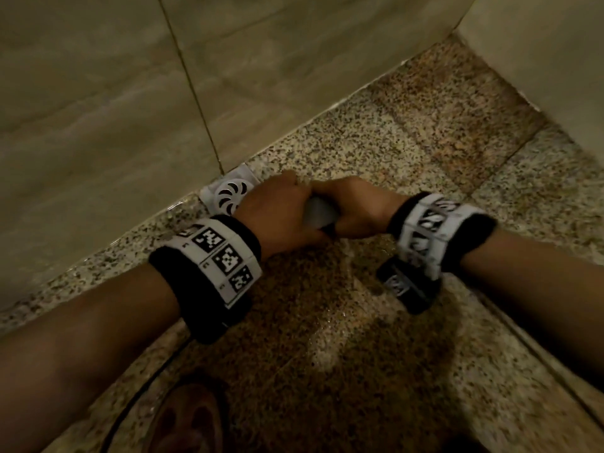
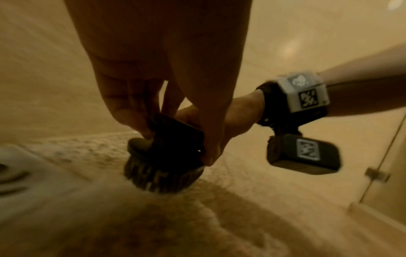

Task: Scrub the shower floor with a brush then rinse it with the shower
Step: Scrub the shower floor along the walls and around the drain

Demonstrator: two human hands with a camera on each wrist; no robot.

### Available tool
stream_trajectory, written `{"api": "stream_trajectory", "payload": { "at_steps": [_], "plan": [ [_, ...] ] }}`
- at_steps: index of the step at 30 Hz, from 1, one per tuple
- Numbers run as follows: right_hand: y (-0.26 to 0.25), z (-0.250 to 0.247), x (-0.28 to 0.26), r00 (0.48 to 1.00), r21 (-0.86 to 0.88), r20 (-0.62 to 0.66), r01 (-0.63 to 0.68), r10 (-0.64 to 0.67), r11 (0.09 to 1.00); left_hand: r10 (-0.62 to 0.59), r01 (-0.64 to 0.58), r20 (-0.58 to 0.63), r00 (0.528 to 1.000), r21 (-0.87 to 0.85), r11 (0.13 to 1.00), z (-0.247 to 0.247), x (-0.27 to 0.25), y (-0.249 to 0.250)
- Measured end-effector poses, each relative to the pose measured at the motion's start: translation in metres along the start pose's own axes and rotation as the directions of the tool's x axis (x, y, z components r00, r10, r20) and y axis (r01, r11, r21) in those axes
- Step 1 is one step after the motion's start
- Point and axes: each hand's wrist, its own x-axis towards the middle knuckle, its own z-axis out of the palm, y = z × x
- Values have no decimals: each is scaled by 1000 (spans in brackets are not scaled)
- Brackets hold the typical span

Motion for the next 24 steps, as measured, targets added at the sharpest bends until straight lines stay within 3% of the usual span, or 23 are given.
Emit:
{"api": "stream_trajectory", "payload": {
  "at_steps": [2, 5, 7, 10, 14, 16, 18, 21, 22, 24],
  "plan": [
    [12, -13, -19, 975, -141, 209, -42, 71, 989, 69, -47, 103, 992, -203, 978, 7, -1, 24],
    [24, 5, -30, 892, -308, 378, -129, 245, 943, 83, -3, 317, 945, -244, 970, 38, 5, 47],
    [28, 23, -24, 928, -232, 299, -156, 223, 960, 25, 49, 297, 954, -241, 969, 49, 10, 41],
    [25, 19, 1, 989, -96, 72, -125, 132, 988, -45, 75, 145, 988, -209, 975, 43, 21, 14],
    [13, 6, 35, 998, -137, -68, -23, 14, 990, -114, 118, 67, 991, -65, 991, 15, 33, -11],
    [8, -5, 35, 1000, -145, -16, 2, -5, 989, -72, 77, 70, 995, -74, 994, 1, 26, -14],
    [13, -13, 22, 991, -158, 134, 13, 9, 987, 1, 17, 118, 993, -146, 989, -2, 17, -9],
    [27, 1, 4, 905, -251, 402, -33, 135, 968, 87, -44, 285, 954, -152, 987, 26, 17, 10],
    [31, 10, 1, 898, -308, 406, -42, 171, 950, 91, -51, 310, 947, -134, 990, 37, 22, 15],
    [39, 24, 3, 940, -348, 294, -65, 175, 935, 72, -46, 279, 958, -99, 994, 48, 32, 14]
  ]
}}
